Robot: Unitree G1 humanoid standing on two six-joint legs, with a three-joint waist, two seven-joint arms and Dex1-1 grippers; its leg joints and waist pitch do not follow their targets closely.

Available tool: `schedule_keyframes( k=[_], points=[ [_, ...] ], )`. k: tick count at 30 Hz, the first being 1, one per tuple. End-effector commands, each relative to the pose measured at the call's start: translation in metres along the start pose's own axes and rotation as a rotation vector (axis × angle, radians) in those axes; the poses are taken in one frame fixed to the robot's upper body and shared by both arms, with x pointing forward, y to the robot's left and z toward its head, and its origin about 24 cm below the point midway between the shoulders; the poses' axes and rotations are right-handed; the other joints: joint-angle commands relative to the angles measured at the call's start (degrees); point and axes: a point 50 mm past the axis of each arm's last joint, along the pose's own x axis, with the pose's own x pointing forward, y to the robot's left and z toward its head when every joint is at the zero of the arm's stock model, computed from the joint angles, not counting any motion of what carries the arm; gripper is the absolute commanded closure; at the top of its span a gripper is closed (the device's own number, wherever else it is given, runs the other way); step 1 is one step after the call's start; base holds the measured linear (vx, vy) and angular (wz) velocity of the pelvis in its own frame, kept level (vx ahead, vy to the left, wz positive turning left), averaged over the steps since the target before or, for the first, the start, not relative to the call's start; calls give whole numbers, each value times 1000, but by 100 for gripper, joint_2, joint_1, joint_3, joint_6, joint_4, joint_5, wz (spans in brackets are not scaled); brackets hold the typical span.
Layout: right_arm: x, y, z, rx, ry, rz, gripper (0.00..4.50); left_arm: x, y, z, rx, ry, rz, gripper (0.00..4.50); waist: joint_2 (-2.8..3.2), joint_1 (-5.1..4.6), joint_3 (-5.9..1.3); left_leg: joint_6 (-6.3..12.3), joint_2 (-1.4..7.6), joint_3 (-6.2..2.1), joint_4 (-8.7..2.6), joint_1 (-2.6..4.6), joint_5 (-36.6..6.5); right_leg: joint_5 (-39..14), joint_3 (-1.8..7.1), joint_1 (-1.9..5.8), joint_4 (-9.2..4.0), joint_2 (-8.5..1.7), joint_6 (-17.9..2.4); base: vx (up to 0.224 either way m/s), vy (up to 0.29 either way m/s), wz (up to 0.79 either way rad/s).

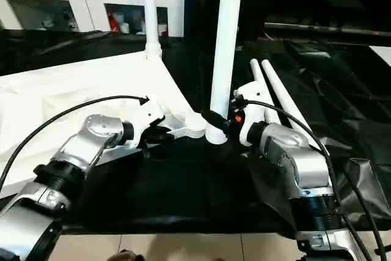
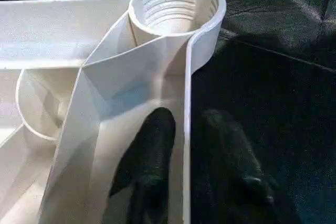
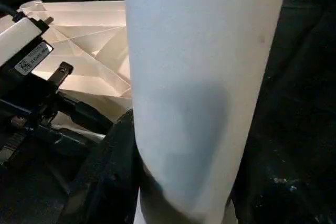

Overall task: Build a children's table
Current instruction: Insert table leg to table base

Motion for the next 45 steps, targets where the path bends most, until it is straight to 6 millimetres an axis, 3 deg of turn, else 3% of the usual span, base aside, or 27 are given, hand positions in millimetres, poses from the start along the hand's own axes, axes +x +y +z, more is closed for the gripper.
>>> schedule_keyframes(
  k=[1, 4, 5, 9, 11, 17, 23, 28, 31, 33, 36, 37, 45],
  points=[
    [1, -2, 3, -14, -7, -8, 261, -1, -1, -11, -20, 43, -16, 347, -37, 8, -419, 89, 315, -162, -414, 131, -1213, -1480, 310, 251, -482, -421, -998, 0, 0, 0],
    [1, -2, 3, -14, -7, -4, 261, -2, 2, -12, -27, 50, -23, 347, -34, -4, -419, 55, 312, -167, -420, 130, -1258, -1577, 312, 250, -494, -419, -935, 0, 0, 0],
    [1, -2, 3, -15, -7, -4, 261, -2, 3, -13, -26, 54, -17, 379, -33, -6, -416, 50, 310, -167, -418, 137, -1293, -1619, 311, 243, -503, -420, -926, 0, 0, 0],
    [0, -1, 3, -15, -6, -2, 261, -3, 8, -12, -21, 64, -5, 388, -27, -6, -415, 32, 310, -167, -421, 140, -1340, -1671, 310, 240, -509, -420, -912, 0, 0, 0],
    [0, -1, 3, -15, -5, -1, 261, -3, 8, -11, -20, 64, -10, 422, -25, -12, -410, 5, 314, -174, -428, 139, -1407, -1776, 309, 239, -522, -424, -897, 0, 0, 0],
    [-2, 0, 2, -12, -1, 4, 261, -4, 7, -10, -34, 63, -77, 450, -15, -12, -413, -19, 323, -179, -433, 146, -1423, -1760, 314, 232, -521, -428, -926, 0, 0, 0],
    [7, 1, 12, -21, -34, 17, 261, -5, 1, -10, -39, 46, -146, 450, 4, -14, -435, 18, 329, -169, -427, 142, -1262, -1267, 316, 247, -453, -428, -1119, 0, 0, 0],
    [25, 2, 18, -19, -55, 41, 261, -3, -8, -5, -41, 15, -198, 450, -7, -23, -435, -1, 346, -158, -418, 154, -1241, -1258, 322, 243, -430, -446, -1235, 0, 0, 0],
    [36, 2, 15, 10, -64, 52, 261, -1, -11, -3, -32, -1, -193, 450, -16, -13, -417, -25, 337, -148, -426, 163, -1326, -1473, 325, 222, -470, -441, -1179, 0, 0, 0],
    [44, 3, 12, 33, -69, 57, 261, -2, -11, -2, -26, -11, -187, 450, -70, -26, -422, -35, 342, -153, -431, 148, -1324, -1531, 320, 231, -463, -449, -1152, 0, 0, 0],
    [51, 5, 6, 43, -54, 70, 261, -3, -11, -2, -30, -21, -174, 450, -65, -5, -425, -3, 339, -143, -428, 143, -1170, -1395, 326, 235, -446, -443, -1141, 0, 0, 0],
    [53, 6, 4, 46, -49, 76, 261, -3, -11, -1, -29, -30, -168, 450, -97, -11, -423, 26, 346, -147, -435, 129, -1101, -1309, 323, 245, -426, -444, -1151, 0, 0, 0],
    [61, 4, -8, 35, -27, 72, 261, -10, -14, 2, -24, -79, -169, 450, -83, -26, -416, 98, 341, -142, -429, 117, -1055, -1387, 327, 243, -419, -443, -1129, 0, 0, 0]
  ],
)
